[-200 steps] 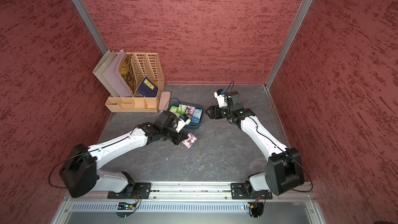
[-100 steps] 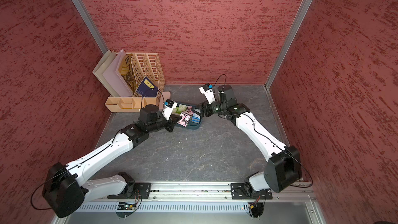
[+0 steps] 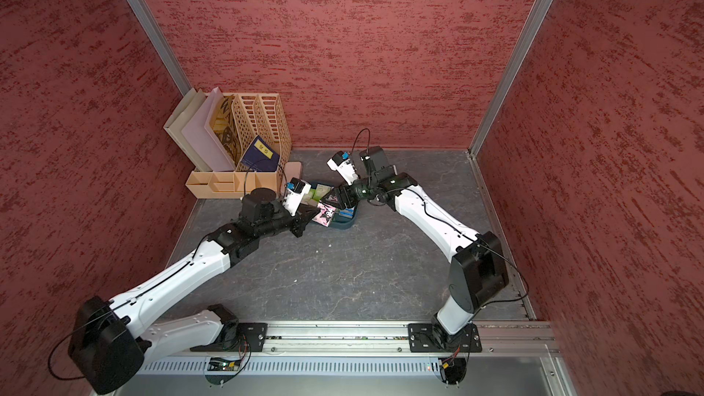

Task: Put the pocket tissues into the storage box
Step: Place the pocket tissues in the storage box.

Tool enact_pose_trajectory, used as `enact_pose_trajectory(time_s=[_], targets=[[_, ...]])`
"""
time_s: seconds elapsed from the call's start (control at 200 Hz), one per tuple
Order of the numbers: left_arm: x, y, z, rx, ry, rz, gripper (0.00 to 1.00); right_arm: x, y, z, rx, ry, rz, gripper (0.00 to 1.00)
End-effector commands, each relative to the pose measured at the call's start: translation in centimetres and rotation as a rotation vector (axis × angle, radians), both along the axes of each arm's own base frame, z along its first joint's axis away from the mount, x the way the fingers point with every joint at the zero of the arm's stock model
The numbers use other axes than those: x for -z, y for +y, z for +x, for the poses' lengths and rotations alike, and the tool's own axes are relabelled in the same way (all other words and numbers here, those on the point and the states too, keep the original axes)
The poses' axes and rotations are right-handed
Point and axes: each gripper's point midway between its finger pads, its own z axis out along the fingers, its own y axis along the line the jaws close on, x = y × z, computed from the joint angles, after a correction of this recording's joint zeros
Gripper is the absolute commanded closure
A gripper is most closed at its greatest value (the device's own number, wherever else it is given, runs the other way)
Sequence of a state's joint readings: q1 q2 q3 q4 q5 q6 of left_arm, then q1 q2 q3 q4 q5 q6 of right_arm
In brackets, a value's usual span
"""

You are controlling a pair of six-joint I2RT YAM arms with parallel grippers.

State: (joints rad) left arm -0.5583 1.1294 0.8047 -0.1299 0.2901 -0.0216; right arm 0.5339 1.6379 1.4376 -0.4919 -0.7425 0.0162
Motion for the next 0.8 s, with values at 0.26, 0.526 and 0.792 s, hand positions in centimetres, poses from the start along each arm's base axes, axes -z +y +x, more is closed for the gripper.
enact_pose_trajectory(time_s=[0.26, 0.526, 0.792], targets=[[-1.5, 0.6, 0.0, -0.005, -0.046, -0.033, 1.00, 0.4, 1.0, -1.4, -0.083, 0.053, 0.003, 0.37], [-1.7, 1.1, 0.3, -0.040, -0.048, -0.026, 0.52, -0.2, 1.5, -0.7, -0.073, 0.048, 0.020, 1.00], [-2.4, 4.3, 2.8, -0.182, 0.048, -0.183, 0.00, 1.5, -2.2, 2.8, 0.123, -0.204, -0.208, 1.00]])
